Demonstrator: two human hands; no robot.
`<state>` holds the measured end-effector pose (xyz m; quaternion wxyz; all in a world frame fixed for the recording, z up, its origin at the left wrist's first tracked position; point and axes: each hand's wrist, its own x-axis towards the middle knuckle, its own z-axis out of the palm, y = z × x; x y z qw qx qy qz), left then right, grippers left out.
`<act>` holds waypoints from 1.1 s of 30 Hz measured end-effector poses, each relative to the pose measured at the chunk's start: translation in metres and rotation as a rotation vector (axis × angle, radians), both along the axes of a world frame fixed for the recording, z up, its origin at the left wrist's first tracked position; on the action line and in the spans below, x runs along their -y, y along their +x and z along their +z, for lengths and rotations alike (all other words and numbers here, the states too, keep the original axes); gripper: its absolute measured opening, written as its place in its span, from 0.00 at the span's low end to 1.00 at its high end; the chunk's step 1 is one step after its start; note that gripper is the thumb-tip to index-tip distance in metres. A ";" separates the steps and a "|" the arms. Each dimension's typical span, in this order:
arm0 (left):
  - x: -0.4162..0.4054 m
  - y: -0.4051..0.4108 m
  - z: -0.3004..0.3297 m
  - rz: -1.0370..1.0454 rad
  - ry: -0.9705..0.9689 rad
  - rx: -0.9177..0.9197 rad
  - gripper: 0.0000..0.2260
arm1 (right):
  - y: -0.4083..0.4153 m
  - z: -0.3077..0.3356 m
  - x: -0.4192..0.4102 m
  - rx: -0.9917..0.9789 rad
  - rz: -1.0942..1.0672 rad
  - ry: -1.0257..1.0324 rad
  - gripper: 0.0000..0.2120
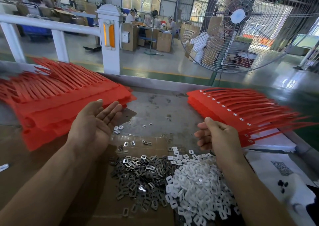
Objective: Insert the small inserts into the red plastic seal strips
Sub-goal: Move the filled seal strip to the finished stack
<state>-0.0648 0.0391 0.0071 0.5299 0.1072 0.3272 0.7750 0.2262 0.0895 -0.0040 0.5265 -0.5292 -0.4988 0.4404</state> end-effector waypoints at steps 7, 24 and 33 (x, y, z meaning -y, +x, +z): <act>0.000 -0.003 0.006 0.003 0.047 -0.145 0.10 | -0.002 -0.002 0.001 0.025 0.020 0.010 0.15; 0.001 -0.036 0.005 0.028 0.237 0.240 0.35 | -0.001 -0.005 -0.001 0.036 0.014 -0.003 0.15; -0.007 -0.041 0.006 0.063 0.193 0.065 0.27 | 0.002 -0.003 -0.003 0.010 0.005 0.006 0.15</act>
